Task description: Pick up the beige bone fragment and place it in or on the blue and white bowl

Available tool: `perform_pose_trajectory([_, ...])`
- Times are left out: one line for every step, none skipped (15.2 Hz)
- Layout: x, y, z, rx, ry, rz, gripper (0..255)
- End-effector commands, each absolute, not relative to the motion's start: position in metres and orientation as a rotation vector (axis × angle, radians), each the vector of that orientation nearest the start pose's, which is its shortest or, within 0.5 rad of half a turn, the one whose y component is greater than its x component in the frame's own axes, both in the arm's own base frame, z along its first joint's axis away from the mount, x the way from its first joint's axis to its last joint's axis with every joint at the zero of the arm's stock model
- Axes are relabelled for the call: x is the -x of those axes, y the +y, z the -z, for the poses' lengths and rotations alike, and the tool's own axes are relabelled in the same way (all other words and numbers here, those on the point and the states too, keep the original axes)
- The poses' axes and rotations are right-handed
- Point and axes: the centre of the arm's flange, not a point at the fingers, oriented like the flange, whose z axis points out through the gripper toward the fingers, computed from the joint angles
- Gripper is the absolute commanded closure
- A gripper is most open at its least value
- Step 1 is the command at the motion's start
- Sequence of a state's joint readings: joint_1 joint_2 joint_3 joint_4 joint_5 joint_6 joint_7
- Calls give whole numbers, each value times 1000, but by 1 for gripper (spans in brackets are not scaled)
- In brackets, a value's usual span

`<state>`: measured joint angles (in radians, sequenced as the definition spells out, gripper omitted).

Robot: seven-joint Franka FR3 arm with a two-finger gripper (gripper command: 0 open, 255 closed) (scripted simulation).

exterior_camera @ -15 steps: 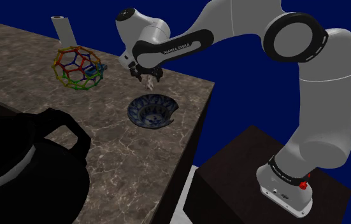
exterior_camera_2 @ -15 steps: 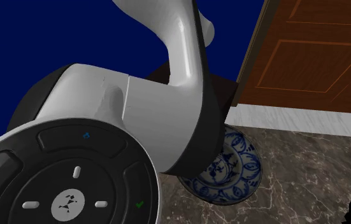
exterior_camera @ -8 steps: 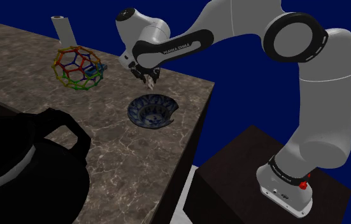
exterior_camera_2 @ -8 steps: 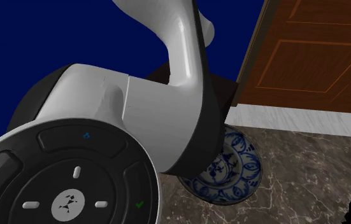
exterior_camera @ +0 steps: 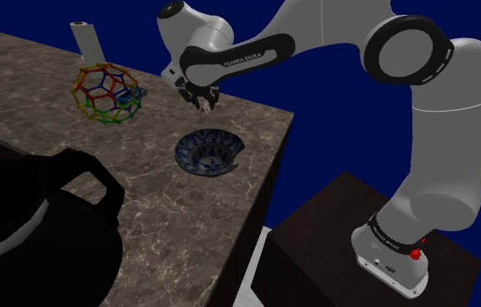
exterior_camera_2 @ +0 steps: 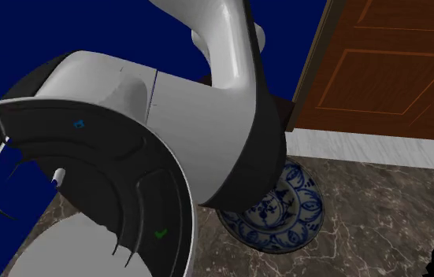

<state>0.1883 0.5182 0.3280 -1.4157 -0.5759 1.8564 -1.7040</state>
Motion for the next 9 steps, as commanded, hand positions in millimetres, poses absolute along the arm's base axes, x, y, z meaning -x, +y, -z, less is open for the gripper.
perform_pose_trajectory([-647, 270, -425, -1073, 2612, 364, 255])
perform_pose_trajectory([-647, 270, -430, -1073, 2612, 364, 255])
perform_pose_trajectory([-647, 270, -436, -1073, 2612, 364, 255])
perform_pose_trajectory([-647, 270, -441, -1073, 2612, 364, 255])
perform_pose_trajectory([-647, 270, -446, -1073, 2612, 364, 255])
perform_pose_trajectory([-647, 270, -451, -1073, 2612, 364, 255])
perform_pose_trajectory([-647, 270, -457, -1073, 2612, 364, 255])
perform_pose_trajectory([-647, 270, -462, -1073, 2612, 364, 255])
perform_pose_trajectory([-647, 270, -467, -1073, 2612, 364, 255])
